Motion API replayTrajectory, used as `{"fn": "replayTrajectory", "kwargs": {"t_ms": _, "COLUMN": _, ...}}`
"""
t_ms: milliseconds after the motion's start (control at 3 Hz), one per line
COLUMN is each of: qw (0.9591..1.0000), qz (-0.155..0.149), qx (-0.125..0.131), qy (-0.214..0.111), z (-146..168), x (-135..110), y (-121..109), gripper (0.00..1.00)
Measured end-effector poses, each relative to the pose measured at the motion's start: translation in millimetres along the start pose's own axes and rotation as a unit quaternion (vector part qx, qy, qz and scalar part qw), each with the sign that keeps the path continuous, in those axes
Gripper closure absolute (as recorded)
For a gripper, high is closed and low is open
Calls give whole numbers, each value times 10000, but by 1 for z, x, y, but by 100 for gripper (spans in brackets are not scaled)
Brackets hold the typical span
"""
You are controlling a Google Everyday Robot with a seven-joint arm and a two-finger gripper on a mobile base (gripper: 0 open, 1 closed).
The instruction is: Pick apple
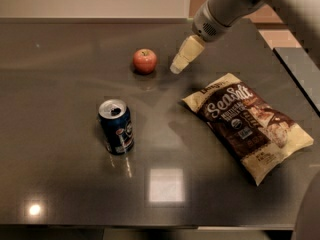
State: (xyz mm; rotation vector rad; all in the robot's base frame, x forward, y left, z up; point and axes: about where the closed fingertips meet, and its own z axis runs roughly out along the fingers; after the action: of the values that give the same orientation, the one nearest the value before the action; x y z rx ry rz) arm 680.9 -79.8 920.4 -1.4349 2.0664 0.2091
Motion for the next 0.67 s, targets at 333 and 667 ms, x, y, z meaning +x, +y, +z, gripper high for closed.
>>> {"fn": "replayTrajectory", "kwargs": {"t_ms": 333, "qw": 9996, "qz": 165, "qx": 99, "qy": -215, "z": 23, "x": -15, "y": 6, "gripper": 0}}
{"fn": "replayTrajectory", "kwargs": {"t_ms": 667, "qw": 9980, "qz": 356, "qx": 196, "qy": -491, "z": 46, "x": -27, "y": 13, "gripper": 0}}
